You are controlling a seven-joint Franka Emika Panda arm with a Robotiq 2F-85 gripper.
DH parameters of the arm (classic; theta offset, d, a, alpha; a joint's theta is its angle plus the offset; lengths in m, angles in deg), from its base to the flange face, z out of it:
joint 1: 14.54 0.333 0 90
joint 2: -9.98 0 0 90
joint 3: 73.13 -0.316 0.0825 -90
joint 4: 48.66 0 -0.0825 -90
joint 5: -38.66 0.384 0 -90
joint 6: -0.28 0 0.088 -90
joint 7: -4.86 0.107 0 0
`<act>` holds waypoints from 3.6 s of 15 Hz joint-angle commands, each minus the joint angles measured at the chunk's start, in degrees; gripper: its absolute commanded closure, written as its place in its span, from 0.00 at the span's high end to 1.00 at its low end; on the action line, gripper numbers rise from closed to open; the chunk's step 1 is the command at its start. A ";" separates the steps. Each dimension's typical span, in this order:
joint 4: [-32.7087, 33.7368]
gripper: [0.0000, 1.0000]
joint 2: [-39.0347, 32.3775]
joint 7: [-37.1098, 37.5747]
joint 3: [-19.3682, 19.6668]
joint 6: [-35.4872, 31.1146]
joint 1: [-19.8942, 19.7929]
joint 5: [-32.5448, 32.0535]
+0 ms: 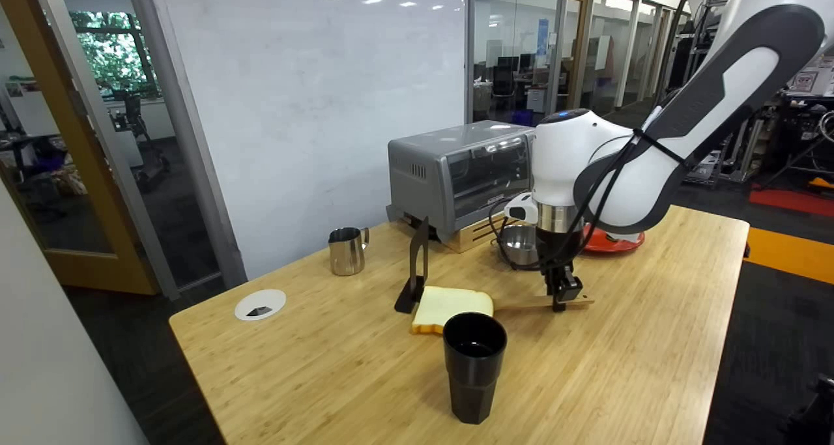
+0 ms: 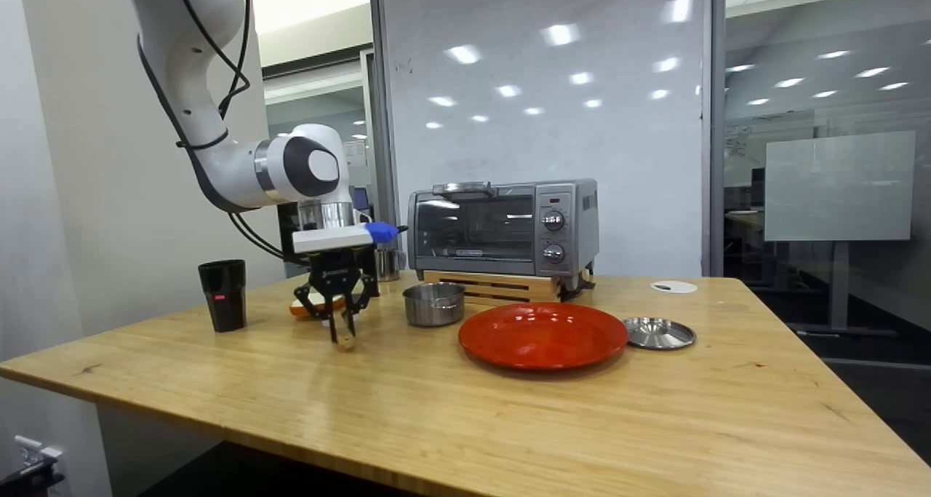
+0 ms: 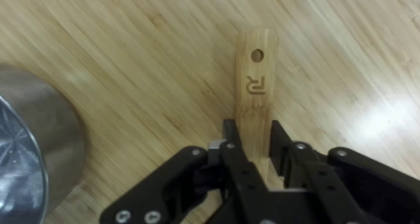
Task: Use the spatula from the red plate to pick up the slice of bread and place it on the red plate
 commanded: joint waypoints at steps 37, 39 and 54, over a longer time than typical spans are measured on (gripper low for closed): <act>-26.58 0.07 23.42 -7.69 7.49 -8.49 -6.33 5.44; -27.58 0.07 24.13 -7.37 8.47 -8.52 -6.34 5.11; -30.89 0.07 27.53 -6.64 15.79 -8.86 -8.67 7.34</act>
